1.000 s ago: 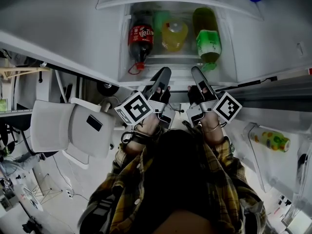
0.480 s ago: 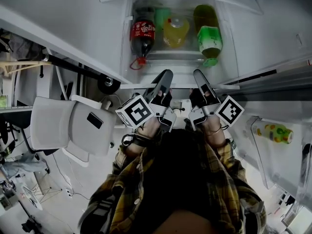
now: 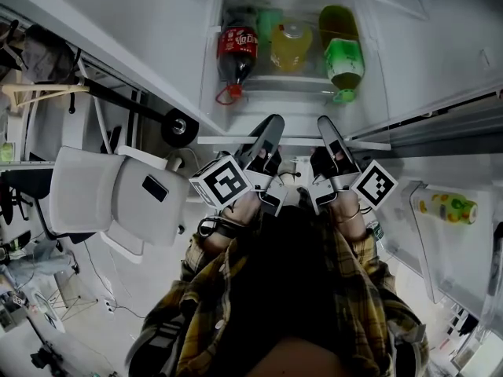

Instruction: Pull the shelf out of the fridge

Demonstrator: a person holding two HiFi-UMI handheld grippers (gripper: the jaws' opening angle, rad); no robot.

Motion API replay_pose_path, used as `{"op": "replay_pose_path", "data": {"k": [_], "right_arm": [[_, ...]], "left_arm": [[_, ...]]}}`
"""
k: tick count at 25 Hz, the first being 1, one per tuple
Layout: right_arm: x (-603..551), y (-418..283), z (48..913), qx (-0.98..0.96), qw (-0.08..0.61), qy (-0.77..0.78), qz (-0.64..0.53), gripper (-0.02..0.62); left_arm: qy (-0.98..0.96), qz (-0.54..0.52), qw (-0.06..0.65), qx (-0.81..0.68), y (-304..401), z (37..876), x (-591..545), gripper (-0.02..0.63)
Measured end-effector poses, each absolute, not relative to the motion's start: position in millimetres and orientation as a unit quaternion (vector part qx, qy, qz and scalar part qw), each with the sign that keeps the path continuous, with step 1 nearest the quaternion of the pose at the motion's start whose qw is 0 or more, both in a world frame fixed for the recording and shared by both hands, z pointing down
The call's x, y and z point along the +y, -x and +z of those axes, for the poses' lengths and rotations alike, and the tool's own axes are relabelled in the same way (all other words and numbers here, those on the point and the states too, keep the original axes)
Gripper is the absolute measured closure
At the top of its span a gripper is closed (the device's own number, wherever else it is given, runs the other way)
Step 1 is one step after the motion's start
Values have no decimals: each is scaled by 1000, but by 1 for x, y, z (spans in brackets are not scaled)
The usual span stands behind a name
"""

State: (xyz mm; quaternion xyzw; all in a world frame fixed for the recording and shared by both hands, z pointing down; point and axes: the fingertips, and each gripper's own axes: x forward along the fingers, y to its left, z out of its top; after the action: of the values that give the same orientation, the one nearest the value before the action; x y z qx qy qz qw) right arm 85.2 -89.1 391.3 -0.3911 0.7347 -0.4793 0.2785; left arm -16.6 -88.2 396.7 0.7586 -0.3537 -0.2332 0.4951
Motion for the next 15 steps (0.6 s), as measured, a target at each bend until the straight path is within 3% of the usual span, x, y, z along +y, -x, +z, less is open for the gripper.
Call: {"op": "replay_pose_path", "data": {"k": [15], "right_arm": [[-64, -85, 389, 738, 281, 390, -474, 532]], "left_arm": [[-761, -233, 501, -340, 16, 396, -64, 546]]}}
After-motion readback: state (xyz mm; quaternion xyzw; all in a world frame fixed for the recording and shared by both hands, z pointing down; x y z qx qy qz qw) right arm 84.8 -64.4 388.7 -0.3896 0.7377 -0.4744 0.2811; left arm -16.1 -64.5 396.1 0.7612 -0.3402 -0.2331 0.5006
